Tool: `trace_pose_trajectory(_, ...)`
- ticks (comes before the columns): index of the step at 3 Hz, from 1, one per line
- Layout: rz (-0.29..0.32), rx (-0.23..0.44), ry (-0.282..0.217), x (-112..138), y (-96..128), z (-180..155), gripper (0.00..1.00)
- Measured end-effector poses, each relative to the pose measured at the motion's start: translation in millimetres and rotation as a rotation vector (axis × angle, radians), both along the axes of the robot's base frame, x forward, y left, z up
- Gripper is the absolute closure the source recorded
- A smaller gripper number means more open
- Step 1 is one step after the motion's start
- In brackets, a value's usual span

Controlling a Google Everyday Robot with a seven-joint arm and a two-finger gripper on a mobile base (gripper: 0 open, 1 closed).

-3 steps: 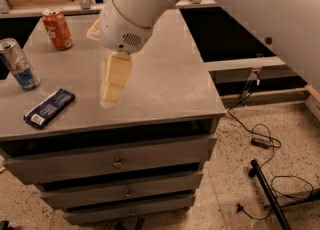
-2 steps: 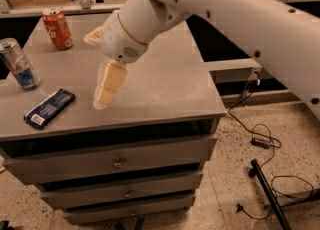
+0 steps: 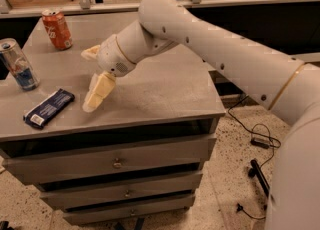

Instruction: Move rxbar blueberry near coke can

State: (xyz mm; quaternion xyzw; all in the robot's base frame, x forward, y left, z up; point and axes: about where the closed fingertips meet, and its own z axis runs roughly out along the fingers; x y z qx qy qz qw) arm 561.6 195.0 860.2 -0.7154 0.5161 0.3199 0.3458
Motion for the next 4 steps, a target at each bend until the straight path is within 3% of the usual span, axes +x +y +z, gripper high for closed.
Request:
trace_pose_trajectory(1, 0.062, 0.044, 0.065, 7.4, 31.0, -11.6, 0.00)
trace_pose_trajectory(2, 0.111, 0.064, 0.089, 9.3, 53.2, -12.9, 0.00)
trace_pose_trajectory(3, 0.166, 0.025, 0.124, -4.4, 69.5, -16.5, 0.00)
trace_pose_trajectory(4, 0.180, -0.010, 0.149, -16.8, 73.2, -23.9, 0.00)
